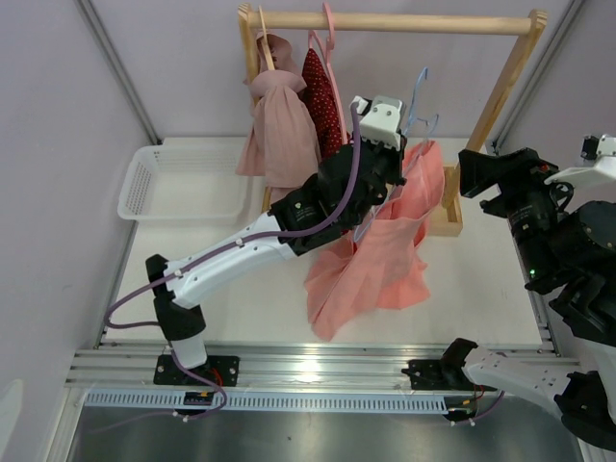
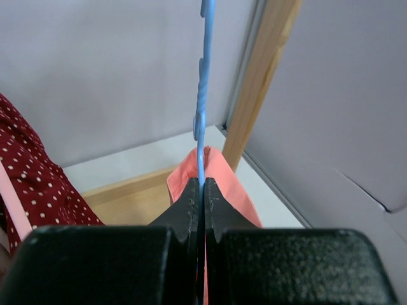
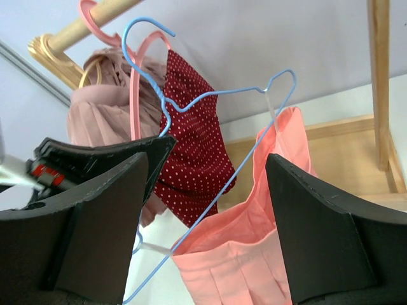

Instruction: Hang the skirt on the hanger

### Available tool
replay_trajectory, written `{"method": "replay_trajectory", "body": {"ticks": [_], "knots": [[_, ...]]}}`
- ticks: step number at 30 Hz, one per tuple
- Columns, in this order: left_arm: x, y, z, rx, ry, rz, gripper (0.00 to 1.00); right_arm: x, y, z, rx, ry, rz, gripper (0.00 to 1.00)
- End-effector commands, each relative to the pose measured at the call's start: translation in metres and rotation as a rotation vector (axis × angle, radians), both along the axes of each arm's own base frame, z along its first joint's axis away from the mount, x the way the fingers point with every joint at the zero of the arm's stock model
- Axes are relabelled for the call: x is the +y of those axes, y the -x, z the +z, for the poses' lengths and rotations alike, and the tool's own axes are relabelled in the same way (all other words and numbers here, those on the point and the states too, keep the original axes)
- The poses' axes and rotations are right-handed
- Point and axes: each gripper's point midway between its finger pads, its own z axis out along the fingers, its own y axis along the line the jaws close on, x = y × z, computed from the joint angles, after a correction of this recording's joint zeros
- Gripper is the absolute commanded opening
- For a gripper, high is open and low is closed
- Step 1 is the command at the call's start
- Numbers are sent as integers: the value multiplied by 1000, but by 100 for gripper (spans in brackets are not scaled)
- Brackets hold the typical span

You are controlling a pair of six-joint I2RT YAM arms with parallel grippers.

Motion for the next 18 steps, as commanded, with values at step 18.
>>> {"method": "replay_trajectory", "body": {"ticks": [18], "knots": [[43, -55, 110, -221, 293, 146, 0, -22, 11, 28, -57, -14, -40, 80]]}}
